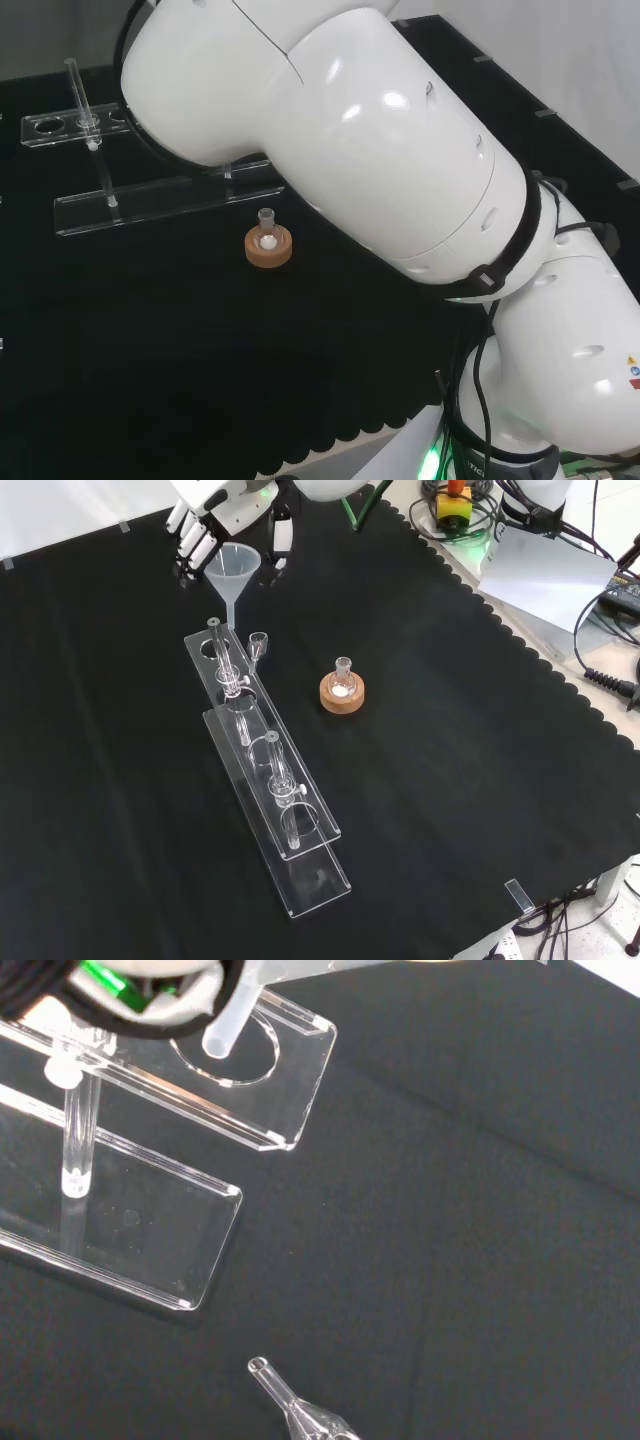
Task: Put the funnel back on the funnel stand.
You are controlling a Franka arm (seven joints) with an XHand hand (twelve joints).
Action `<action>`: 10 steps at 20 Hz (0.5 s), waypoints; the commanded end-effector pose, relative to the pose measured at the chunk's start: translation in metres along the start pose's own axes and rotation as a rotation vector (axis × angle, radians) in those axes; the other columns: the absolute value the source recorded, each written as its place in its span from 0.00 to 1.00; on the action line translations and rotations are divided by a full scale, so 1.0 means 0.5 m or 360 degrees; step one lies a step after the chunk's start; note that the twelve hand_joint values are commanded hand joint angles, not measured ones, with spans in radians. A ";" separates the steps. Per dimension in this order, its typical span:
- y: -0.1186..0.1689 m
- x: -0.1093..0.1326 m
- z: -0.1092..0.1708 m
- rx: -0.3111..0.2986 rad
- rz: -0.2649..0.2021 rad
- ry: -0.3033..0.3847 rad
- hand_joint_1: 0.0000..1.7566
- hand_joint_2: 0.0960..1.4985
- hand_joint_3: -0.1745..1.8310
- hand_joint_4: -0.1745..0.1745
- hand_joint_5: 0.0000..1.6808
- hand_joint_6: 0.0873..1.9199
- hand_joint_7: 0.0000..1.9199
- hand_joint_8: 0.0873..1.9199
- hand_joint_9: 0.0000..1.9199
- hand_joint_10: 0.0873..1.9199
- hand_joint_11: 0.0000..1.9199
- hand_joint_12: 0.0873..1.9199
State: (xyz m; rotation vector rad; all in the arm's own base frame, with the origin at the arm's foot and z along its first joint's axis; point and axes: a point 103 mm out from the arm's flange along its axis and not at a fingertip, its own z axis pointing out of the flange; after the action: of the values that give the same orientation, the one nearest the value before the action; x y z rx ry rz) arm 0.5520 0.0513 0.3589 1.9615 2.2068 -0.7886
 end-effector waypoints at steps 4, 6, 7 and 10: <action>0.046 0.003 0.013 -0.0007 -0.0023 -0.0004 0.50 0.42 0.40 0.43 0.36 0.30 0.25 0.30 0.46 0.20 0.29 0.66; 0.050 0.004 0.014 -0.0001 -0.0026 -0.0008 0.50 0.42 0.40 0.43 0.36 0.31 0.25 0.30 0.46 0.20 0.30 0.66; 0.055 0.003 0.015 0.0014 -0.0029 -0.0008 0.50 0.42 0.40 0.43 0.36 0.31 0.25 0.30 0.46 0.20 0.30 0.66; 0.079 0.002 0.022 0.0030 -0.0037 0.0000 0.50 0.42 0.40 0.43 0.36 0.31 0.25 0.30 0.46 0.20 0.30 0.66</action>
State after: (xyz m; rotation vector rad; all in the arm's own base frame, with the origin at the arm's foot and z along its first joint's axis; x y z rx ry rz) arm 0.5728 0.0502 0.3459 1.9472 2.2206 -0.7976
